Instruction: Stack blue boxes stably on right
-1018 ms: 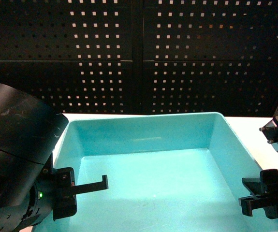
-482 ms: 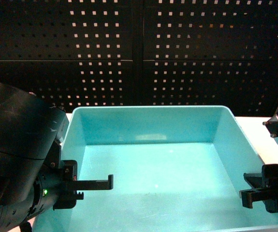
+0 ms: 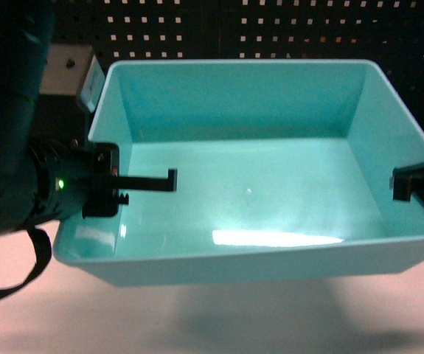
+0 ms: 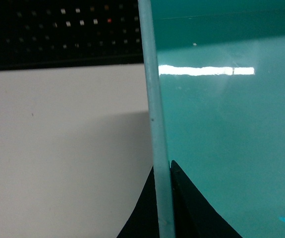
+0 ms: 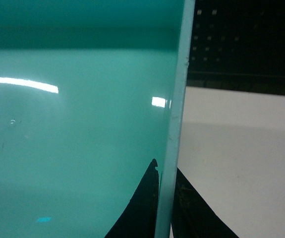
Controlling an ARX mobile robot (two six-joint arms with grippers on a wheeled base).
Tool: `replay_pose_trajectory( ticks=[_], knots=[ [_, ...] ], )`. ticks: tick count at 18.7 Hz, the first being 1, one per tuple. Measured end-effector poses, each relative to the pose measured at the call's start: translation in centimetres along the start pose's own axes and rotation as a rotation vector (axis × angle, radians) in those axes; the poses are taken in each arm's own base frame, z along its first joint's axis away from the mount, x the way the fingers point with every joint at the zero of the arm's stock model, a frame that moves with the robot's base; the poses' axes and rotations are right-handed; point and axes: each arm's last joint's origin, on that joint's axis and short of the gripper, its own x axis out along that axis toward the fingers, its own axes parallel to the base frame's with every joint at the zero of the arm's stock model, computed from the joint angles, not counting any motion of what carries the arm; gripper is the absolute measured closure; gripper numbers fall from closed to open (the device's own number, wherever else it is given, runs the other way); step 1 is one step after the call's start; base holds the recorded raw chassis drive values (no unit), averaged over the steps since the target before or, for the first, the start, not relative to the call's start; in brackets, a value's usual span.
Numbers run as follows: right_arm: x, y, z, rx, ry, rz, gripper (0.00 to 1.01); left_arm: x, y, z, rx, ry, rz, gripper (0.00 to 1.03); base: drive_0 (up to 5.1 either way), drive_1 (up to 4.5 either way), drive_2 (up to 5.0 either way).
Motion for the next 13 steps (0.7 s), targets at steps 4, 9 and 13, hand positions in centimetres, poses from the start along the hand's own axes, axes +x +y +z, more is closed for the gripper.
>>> replay_pose_trajectory(
  ticks=[4, 9, 13],
  knots=[
    [-1.3, 0.0, 3.7, 0.003, -0.114, -0.018, 0.94, -1.3, -0.1, 3.8, 0.028, -0.127, -0.017, 1.01, 0.0, 0.0, 0.0],
    [-1.6, 0.1, 4.3, 0.012, -0.156, -0.009, 0.94, -1.6, 0.0, 3.9, 0.048, -0.25, -0.018, 1.01, 0.0, 0.0, 0.0],
    [-1.8, 0.1, 4.4, 0.013, -0.16, -0.006, 0.94, -1.7, 0.0, 4.0, 0.053, -0.257, -0.018, 1.01, 0.0, 0.0, 0.0]
  ],
)
